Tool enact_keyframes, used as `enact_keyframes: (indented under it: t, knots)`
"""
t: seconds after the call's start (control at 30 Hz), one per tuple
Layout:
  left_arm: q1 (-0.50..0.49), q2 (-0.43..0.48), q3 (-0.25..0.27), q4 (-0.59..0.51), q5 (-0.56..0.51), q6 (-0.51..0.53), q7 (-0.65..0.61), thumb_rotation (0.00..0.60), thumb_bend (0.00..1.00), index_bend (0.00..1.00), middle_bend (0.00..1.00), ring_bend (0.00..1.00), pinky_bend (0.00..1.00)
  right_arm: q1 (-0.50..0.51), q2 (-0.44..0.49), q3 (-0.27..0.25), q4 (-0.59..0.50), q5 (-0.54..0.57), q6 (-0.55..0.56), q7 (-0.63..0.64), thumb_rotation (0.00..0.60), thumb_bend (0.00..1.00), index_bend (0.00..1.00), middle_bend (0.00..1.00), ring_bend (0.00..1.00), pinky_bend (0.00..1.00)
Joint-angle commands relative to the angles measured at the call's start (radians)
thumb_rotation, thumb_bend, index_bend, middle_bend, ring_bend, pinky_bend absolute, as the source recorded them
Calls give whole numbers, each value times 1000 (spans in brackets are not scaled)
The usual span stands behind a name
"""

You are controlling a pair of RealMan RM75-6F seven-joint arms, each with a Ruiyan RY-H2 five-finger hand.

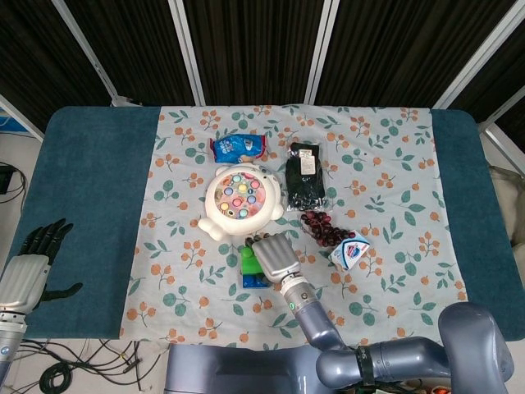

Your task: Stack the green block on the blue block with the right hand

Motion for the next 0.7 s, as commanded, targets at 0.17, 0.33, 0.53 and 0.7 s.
enact_keyframes:
  t: [0.17,0.33,0.53,0.7]
  knots:
    - [0,1,-1,-1,-1,0,-2,600,68,0,0,0,31,12,-14,-14,18,18,0,-13,600,490,555,483,467,502]
    - [0,2,0,-1,0,1,-3,600,68,0,0,0,31,11,-21,-29,34,13,3,-7,600,489,555,482,467,501]
    - [0,2,-1,-2,0,2,-4,600,68,0,0,0,31,9,-17,-36,31,1,10,-1,600,488,554,460,457,471]
    - [1,2,0,-2,3,5,-2,600,68,0,0,0,31,5,-3,-44,2,-25,25,-1,600,411,352,297,315,321]
